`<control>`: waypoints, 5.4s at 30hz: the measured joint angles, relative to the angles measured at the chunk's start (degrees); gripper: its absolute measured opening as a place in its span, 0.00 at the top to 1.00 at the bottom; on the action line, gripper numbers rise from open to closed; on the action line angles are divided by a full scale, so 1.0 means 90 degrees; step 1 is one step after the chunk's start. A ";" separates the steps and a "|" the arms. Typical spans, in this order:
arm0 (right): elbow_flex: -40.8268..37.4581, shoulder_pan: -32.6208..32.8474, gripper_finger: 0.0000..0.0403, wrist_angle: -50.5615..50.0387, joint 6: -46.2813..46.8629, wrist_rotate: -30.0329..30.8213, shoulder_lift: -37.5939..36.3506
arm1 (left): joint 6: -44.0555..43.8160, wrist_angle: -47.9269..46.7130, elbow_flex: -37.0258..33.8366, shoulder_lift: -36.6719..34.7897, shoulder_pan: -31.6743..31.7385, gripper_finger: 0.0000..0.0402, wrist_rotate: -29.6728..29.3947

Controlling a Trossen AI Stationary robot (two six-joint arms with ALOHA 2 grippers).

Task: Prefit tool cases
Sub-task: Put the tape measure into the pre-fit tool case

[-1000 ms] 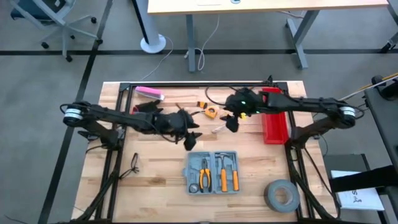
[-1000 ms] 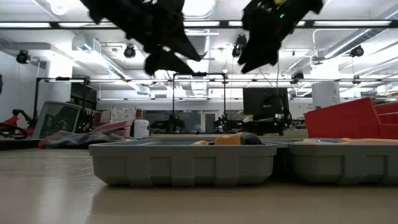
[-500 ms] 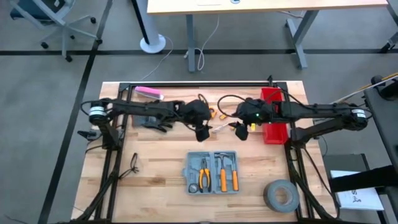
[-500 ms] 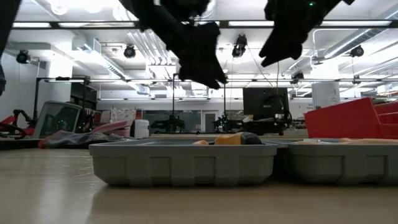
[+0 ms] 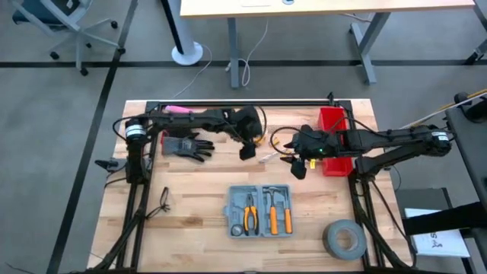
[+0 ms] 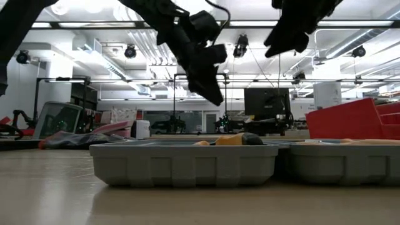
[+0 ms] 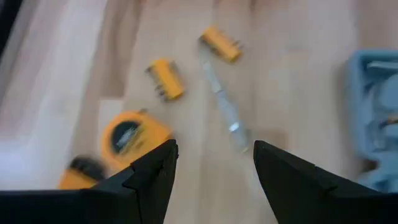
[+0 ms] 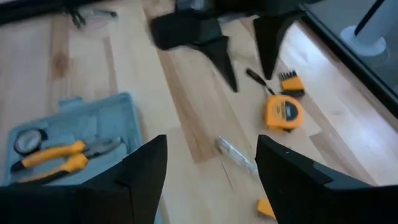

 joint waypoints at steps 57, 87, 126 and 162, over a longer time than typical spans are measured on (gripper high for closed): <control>0.0022 0.0644 0.47 0.0819 0.0159 0.0144 -0.0189 | 0.0923 -0.2919 0.3734 0.2832 0.0595 0.32 -0.0724; 0.0058 0.0673 0.48 0.1151 0.0116 0.0142 -0.0189 | -0.0108 -0.3981 0.4215 0.2829 0.0218 0.43 -0.0716; 0.0063 0.0868 0.49 0.1424 0.0098 0.0120 -0.0186 | 0.1245 -0.3342 0.4132 0.3257 0.0332 0.41 -0.1482; 0.0063 0.1136 0.50 0.1476 0.0213 0.0138 -0.0186 | -0.2032 -0.3567 0.4336 0.3128 0.0198 0.45 -0.1566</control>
